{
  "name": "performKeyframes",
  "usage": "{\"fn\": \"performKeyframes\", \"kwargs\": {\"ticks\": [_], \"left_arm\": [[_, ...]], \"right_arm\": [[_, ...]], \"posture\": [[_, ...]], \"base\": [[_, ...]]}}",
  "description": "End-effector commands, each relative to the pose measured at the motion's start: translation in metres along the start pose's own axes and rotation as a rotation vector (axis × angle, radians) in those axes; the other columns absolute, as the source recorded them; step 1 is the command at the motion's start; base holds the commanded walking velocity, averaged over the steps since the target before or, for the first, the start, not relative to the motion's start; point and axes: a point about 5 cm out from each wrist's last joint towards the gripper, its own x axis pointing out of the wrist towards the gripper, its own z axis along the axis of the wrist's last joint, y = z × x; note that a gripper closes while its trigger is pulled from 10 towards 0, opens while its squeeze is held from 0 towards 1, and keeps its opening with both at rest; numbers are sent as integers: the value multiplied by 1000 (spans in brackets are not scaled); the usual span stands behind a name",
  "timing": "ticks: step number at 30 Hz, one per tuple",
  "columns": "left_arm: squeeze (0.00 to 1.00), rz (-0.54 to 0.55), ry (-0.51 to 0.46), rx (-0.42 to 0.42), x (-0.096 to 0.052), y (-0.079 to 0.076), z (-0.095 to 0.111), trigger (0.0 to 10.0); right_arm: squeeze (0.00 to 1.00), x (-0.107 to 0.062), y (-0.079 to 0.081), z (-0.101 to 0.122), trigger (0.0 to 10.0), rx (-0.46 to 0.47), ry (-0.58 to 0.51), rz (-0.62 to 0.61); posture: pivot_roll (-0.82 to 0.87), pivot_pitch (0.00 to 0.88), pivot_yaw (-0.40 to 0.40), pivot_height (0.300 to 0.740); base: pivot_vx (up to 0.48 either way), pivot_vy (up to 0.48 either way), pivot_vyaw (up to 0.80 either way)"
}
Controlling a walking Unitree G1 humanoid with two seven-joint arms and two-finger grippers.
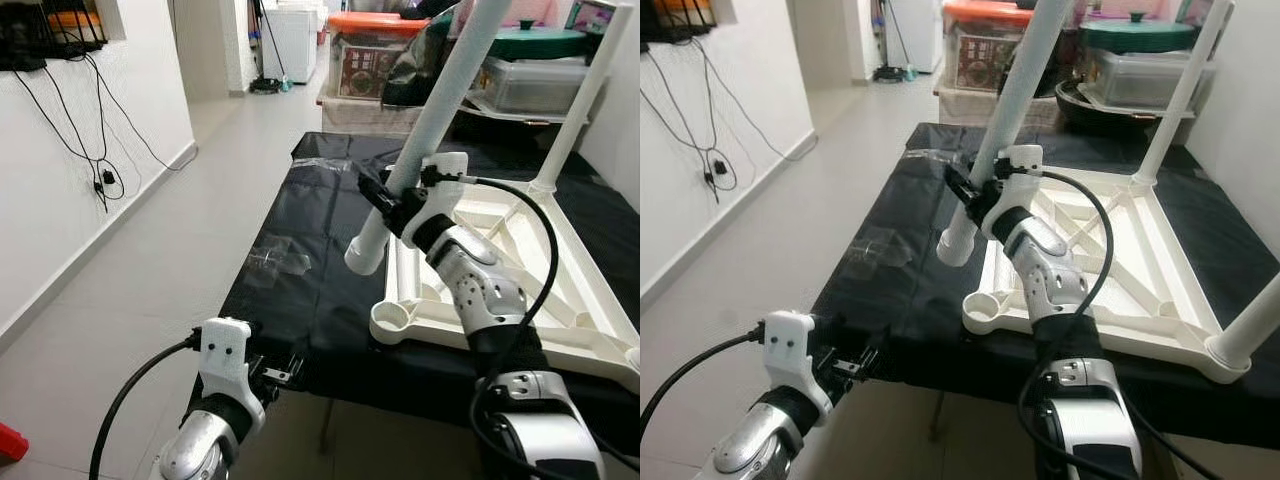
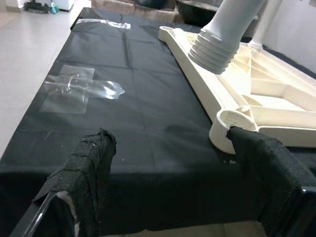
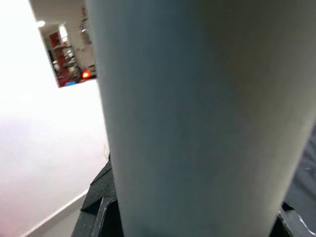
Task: Building children table
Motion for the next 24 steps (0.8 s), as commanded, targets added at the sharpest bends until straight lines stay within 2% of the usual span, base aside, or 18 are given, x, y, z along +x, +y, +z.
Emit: {"fn": "performKeyframes", "kwargs": {"ticks": [1, 4, 8, 12, 19, 24], "left_arm": [[0, 7, 14, 17, -5, -2, 1, 10000], [0, 13, 26, 23, -12, -3, 2, 10000], [0, 18, 32, 23, -16, -4, 2, 10000], [0, 24, 42, 16, -20, -6, 1, 10000], [0, 29, 48, 15, -18, -7, -1, 10000], [0, 26, 48, 19, -15, -6, -2, 10000]], "right_arm": [[0, 4, 2, 10, 10000, -12, -20, 45], [0, 10, 1, 16, 10000, -38, -7, 112], [0, 13, -4, 21, 10000, -39, -5, 118], [0, 14, -11, 23, 10000, -39, -1, 78], [0, 18, -5, 26, 10000, -35, -22, 121], [0, 21, -2, 28, 10000, -37, -43, 144]], "posture": [[144, 105, -39, 740], [146, 125, -39, 740], [149, 131, -43, 740], [148, 125, -45, 740], [141, 99, -45, 740], [142, 88, -47, 740]], "base": [[0, 0, -556], [0, 0, 0], [0, 0, 0], [0, 0, -800], [0, 0, -773], [0, 0, 0]]}}
